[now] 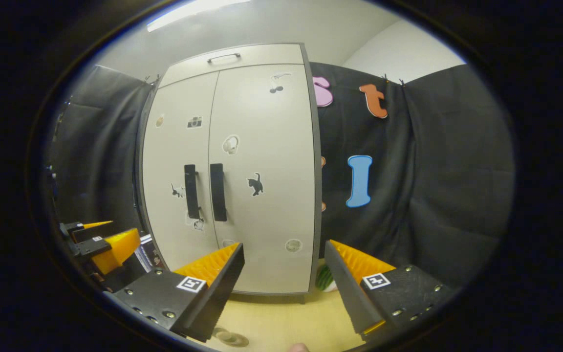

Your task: Grasp the bottle in the cabinet with the left hand and place it on the coaster, then close the right door with the right hand and the left door with the left hand.

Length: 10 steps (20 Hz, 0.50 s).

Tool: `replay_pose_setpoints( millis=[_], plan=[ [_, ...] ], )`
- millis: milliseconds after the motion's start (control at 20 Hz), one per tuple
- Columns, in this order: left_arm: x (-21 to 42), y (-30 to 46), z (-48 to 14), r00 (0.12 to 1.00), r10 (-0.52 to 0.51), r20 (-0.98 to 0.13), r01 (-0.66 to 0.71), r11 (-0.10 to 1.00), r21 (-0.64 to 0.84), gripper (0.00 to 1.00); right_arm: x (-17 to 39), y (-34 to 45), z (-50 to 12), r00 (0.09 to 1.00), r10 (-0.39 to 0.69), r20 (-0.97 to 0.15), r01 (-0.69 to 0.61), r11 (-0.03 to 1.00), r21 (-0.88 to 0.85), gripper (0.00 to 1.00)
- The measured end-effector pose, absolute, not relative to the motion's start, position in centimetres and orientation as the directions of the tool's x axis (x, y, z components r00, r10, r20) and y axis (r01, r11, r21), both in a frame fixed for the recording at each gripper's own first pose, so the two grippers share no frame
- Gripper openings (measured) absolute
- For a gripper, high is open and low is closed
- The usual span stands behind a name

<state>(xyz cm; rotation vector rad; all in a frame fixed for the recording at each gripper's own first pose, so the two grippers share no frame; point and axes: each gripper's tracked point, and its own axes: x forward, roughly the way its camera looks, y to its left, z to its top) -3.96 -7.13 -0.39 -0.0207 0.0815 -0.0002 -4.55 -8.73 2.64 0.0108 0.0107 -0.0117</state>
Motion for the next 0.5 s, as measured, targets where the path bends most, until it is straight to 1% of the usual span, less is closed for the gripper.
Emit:
replay_pose_setpoints(
  millis=[100,150,200,300,350,400,500],
  plan=[
    [-4.6,-6.9,-0.5,0.997,0.005,-0.078,-0.007,1.0,-0.02,0.95,-5.0,-8.8,2.7,1.0,-0.019,-0.005,0.019,1.0,0.007,1.0],
    [-4.8,-6.8,-0.6,0.997,0.005,-0.08,-0.006,1.0,-0.016,0.95,-5.2,-8.9,2.6,1.0,-0.023,-0.004,0.023,1.0,0.0,0.97],
    [-4.8,-6.6,-0.6,0.997,0.009,-0.078,-0.01,1.0,-0.014,0.95,-5.2,-8.8,2.5,1.0,-0.024,-0.006,0.024,1.0,-0.005,1.0],
    [-4.9,-6.4,-0.9,0.996,0.014,-0.087,-0.016,1.0,-0.02,0.95,-5.4,-8.5,2.3,1.0,-0.02,-0.008,0.02,1.0,0.001,1.0],
    [-4.9,-6.3,-0.9,0.996,0.018,-0.09,-0.021,0.999,-0.025,0.95,-5.4,-8.4,2.4,1.0,-0.019,-0.007,0.019,1.0,0.002,0.97],
    [-4.9,-6.1,-0.9,0.996,0.022,-0.089,-0.025,0.999,-0.028,0.95,-5.5,-8.5,2.4,1.0,-0.02,-0.006,0.02,1.0,0.001,1.0],
    [-4.9,-6.0,-0.7,0.996,0.026,-0.082,-0.029,0.999,-0.028,0.95,-5.6,-8.2,2.5,1.0,-0.015,-0.003,0.015,1.0,0.002,1.0]
  ],
)
